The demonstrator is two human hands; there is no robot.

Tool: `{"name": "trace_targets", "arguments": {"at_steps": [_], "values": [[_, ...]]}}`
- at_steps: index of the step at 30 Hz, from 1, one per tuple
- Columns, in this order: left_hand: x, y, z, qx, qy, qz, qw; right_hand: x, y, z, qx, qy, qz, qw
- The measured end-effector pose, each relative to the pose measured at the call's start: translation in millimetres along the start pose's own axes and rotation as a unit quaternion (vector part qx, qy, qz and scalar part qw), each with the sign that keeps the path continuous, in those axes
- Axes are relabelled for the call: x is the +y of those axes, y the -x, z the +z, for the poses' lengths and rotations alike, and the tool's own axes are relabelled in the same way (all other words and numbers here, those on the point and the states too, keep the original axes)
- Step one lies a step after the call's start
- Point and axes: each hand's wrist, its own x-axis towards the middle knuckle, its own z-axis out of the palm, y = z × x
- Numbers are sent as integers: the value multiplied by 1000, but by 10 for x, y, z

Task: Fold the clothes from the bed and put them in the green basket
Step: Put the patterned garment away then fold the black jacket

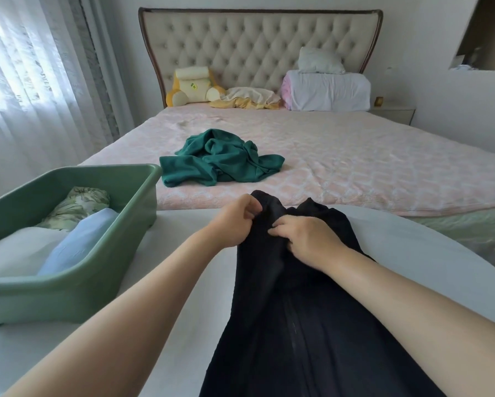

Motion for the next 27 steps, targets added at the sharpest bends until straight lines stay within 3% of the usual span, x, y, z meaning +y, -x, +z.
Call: {"name": "trace_targets", "arguments": {"at_steps": [3,5,10,15,20,27], "values": [[-36,-44,-24,19,-161,90,983,114,-14,-86,59,-100,46,992],[-11,-18,43,-15,-202,96,975,217,15,-127,66,-145,106,981],[-54,66,345,-177,-219,-9,960,310,96,-80,-76,-149,196,966],[-43,86,350,-172,-209,-25,962,95,-107,-267,-76,-33,194,977],[20,187,298,-164,-228,-31,959,-12,86,-156,-247,-43,188,950],[229,524,203,-109,-258,17,960,-264,299,-422,-226,-51,223,947]]}}
